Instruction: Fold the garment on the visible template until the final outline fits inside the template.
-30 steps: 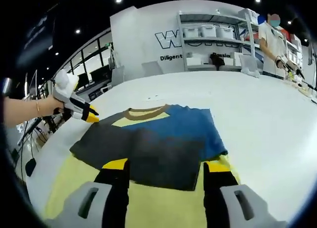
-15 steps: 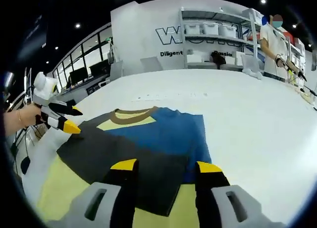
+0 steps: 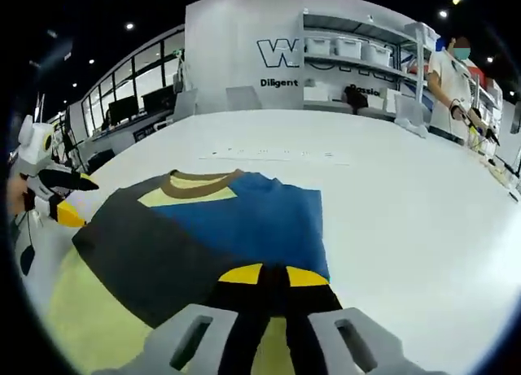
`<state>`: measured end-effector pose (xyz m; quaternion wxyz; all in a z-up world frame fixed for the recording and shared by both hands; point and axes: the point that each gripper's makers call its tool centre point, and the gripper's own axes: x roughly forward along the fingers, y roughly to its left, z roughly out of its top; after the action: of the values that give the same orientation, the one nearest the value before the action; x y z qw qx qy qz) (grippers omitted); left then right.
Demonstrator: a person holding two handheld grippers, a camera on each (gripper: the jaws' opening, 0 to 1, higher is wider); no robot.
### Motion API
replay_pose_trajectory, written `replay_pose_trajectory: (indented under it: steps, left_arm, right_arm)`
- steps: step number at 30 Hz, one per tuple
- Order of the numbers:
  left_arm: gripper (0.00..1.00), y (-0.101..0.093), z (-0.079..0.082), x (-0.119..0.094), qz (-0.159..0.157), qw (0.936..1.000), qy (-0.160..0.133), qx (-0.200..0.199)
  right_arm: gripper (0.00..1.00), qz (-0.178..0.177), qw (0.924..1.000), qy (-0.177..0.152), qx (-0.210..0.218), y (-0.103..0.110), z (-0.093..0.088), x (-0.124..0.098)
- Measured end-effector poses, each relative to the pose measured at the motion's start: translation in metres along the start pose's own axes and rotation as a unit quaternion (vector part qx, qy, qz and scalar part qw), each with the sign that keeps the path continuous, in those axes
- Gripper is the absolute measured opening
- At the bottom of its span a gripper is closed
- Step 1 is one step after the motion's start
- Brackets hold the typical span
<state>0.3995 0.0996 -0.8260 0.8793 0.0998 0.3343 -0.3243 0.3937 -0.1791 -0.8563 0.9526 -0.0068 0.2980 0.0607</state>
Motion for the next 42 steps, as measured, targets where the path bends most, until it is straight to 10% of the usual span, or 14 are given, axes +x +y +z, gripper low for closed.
replay_pose_trajectory:
  steps: [27, 42]
  left_arm:
    - [0.81, -0.016, -0.025, -0.034, 0.006, 0.9999, -0.006, -0.007]
    - [0.99, -0.043, -0.014, -0.057, -0.014, 0.9991, -0.038, -0.011]
  right_arm:
    - [0.02, -0.007, 0.9995, 0.006, 0.029, -0.006, -0.004, -0.013]
    - [0.75, 0.070, 0.9944, -0.028, 0.074, 0.025, 0.021, -0.045]
